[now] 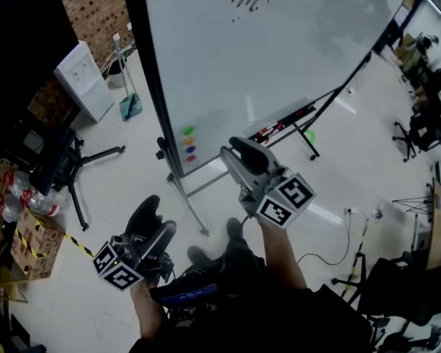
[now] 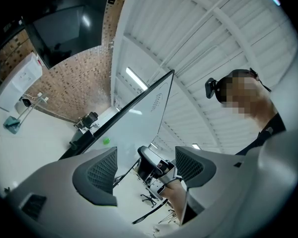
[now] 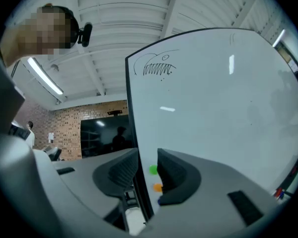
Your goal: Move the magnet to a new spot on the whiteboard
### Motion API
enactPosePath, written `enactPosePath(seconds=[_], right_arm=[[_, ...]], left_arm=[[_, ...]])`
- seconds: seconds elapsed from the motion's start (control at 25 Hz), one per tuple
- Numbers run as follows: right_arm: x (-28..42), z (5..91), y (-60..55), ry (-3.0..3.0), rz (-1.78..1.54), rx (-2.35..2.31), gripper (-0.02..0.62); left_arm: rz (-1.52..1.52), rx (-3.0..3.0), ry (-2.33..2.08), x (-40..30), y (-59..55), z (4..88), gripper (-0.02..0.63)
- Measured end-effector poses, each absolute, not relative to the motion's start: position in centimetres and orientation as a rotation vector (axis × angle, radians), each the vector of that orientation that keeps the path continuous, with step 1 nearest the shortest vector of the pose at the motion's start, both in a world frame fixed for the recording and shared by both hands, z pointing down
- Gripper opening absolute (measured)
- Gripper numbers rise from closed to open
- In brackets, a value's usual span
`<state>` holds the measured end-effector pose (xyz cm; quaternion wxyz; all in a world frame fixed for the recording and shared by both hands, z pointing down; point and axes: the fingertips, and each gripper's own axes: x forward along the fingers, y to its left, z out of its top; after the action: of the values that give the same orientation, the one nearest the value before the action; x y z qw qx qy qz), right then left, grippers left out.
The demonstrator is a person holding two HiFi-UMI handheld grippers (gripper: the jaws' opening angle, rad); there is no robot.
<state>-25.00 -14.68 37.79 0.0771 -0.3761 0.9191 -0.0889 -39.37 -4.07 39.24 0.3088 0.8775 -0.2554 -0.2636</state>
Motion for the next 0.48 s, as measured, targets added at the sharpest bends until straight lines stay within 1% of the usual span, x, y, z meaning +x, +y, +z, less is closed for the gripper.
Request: enactPosePath(seconds=[0.28, 0.48], right_arm=[[-23.6, 37.6, -12.2, 2.753, -0.308, -1.128, 0.149], [-22.4, 36.8, -11.7, 2.745, -0.335, -1.023, 0.149]], left_arm=[[-0.707, 2.309, -0.619, -38.6, -4.0, 39.6, 0.36], [-0.722, 2.313, -0.667, -37.4, -3.2, 39.2, 0.36]])
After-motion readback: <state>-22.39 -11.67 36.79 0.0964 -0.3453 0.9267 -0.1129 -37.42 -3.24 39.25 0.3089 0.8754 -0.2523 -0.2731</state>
